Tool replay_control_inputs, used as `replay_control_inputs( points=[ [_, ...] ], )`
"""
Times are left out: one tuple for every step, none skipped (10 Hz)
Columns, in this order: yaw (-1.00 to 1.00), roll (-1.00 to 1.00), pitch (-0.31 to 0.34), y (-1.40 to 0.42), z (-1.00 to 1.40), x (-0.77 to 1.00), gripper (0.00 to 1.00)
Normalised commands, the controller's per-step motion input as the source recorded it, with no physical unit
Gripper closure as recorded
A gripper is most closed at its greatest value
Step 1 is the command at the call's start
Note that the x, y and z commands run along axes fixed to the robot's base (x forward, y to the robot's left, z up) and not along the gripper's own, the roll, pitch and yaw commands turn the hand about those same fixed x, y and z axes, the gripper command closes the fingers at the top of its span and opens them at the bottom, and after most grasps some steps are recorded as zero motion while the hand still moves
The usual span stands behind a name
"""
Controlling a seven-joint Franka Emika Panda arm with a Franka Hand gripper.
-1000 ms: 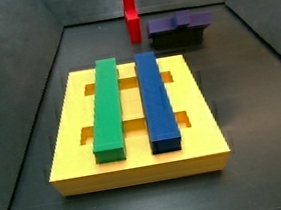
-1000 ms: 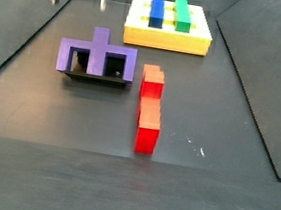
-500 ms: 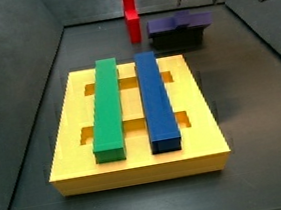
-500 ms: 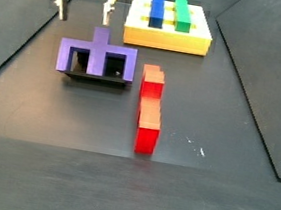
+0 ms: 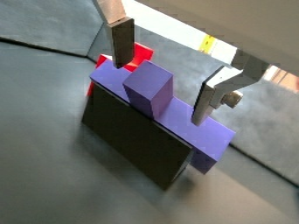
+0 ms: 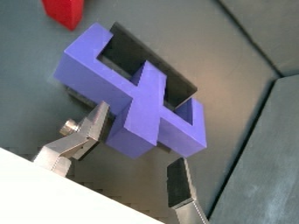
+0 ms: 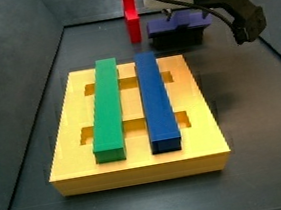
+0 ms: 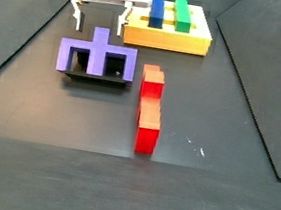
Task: Pick up the purple object. Move up. Place the purple object on the fixture. Regrasp the purple object. Move to above the board. Insert the purple object.
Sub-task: Regrasp the purple object.
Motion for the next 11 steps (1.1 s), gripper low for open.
replay_control_inputs(
  points=[
    [0.16,0.89,0.026,0.00,0.05,0.06,0.00],
    [0.13,0.75,0.000,0.00,-0.25,0.00,0.00],
    [0.09,0.33,-0.171,-0.01,-0.54,0.00,0.00],
    [0.05,0.14,-0.083,0.00,-0.31,0.00,0.00],
    [0.01,0.00,0.000,0.00,0.01,0.11,0.00],
    [0.00,0.00,0.000,0.00,0.22,0.14,0.00],
    [0.00,0.00,0.000,0.00,0.13,0.10,0.00],
    [0.00,0.06,0.000,0.00,0.01,0.11,0.00],
    [0.01,0.00,0.000,0.00,0.00,0.00,0.00],
    [0.03,0.00,0.000,0.00,0.00,0.00,0.00],
    [0.00,0.01,0.000,0.00,0.00,0.00,0.00]
  ],
)
